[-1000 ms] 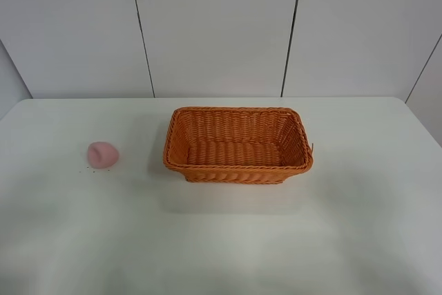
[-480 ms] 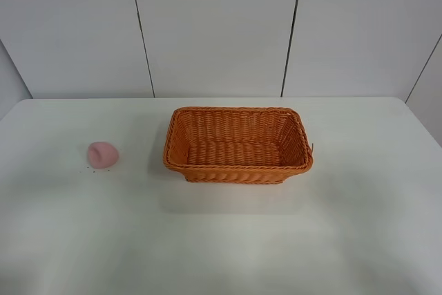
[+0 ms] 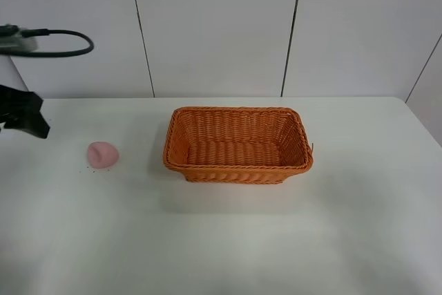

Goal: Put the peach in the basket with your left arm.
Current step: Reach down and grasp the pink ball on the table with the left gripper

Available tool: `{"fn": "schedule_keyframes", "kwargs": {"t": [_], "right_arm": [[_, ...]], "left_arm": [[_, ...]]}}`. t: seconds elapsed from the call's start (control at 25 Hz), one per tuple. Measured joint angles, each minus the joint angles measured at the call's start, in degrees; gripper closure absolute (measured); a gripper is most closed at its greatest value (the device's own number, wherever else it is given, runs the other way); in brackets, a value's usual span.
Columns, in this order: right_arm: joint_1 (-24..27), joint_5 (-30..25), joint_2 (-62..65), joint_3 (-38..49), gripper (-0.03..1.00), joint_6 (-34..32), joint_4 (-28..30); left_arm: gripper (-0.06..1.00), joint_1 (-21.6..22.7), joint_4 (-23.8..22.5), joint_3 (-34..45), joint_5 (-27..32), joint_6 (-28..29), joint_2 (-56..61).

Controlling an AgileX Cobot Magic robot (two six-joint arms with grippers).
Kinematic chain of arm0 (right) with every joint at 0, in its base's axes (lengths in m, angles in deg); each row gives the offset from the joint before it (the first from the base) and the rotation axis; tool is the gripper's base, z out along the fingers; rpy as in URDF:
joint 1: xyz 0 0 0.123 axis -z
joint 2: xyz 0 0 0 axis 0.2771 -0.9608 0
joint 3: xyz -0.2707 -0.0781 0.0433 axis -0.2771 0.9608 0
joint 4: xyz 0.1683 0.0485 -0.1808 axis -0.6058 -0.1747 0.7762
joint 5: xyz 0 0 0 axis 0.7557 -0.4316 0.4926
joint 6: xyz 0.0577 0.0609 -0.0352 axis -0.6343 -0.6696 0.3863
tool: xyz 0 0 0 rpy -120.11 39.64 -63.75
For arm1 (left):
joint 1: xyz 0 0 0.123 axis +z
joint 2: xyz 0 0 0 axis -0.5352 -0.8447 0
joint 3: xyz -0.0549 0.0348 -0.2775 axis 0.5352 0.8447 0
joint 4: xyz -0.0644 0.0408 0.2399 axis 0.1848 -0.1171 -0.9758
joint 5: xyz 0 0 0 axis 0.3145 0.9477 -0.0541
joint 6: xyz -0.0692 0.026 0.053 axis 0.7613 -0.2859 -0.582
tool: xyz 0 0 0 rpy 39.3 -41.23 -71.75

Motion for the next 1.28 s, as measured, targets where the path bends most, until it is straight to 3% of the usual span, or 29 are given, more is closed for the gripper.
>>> {"fn": "schedule_keyframes", "kwargs": {"t": [0.24, 0.48, 1.28], "right_arm": [[0.0, 0.0, 0.0, 0.0, 0.27, 0.0, 0.0], [0.0, 0.0, 0.0, 0.0, 0.27, 0.0, 0.0], [0.0, 0.0, 0.0, 0.0, 0.27, 0.0, -0.05]], "left_arm": [[0.19, 0.0, 0.24, -17.55, 0.01, 0.0, -22.61], [0.19, 0.0, 1.42, -27.33, 1.35, 0.0, -35.67], [0.19, -2.19, 1.27, -28.31, -3.9, 0.0, -48.31]]}}
